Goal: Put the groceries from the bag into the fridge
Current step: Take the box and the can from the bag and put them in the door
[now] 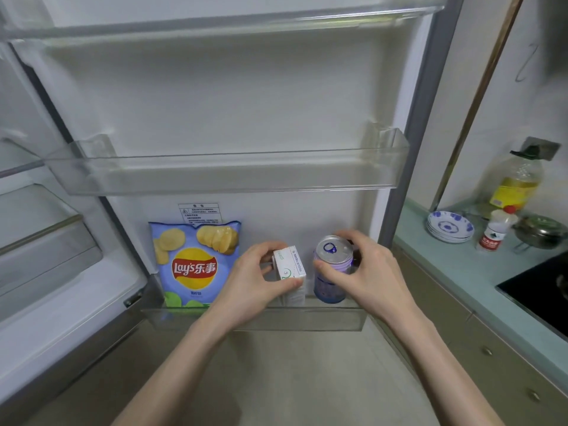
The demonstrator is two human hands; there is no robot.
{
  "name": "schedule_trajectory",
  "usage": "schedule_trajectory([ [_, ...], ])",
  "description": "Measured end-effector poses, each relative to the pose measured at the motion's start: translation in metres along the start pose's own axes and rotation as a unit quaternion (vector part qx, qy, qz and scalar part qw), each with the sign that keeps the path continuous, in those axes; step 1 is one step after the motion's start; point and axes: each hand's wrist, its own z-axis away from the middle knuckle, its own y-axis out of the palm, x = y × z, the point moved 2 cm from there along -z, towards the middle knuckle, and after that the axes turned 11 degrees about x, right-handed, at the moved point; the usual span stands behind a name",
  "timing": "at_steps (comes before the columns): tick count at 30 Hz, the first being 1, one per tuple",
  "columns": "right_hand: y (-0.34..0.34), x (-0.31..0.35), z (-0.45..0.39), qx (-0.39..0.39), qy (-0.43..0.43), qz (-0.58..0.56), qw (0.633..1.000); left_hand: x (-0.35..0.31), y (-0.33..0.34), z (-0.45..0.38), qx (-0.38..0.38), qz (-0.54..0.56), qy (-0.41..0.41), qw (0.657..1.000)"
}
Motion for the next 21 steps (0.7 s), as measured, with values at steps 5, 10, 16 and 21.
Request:
schedule_trajectory([
  [5, 0.006, -0.011, -0.001, 0.023, 0.02, 0.027, 0.999, 0.008, 0.005, -0.009, 0.045, 0.008, -0.008, 0.999],
  [10, 0.015, -0.021, -0.001, 0.057, 0.036, 0.003, 0.998, 0.019, 0.008, -0.014, 0.063, 0.004, -0.022, 0.998],
  [16, 0.021, -0.026, -0.002, 0.073, 0.034, 0.01, 0.997, 0.025, 0.007, -0.02, 0.08, 0.029, -0.02, 0.996],
  [21, 0.023, -0.026, -0.008, 0.095, 0.027, 0.012, 0.995, 0.03, 0.006, -0.028, 0.109, 0.043, -0.014, 0.993],
])
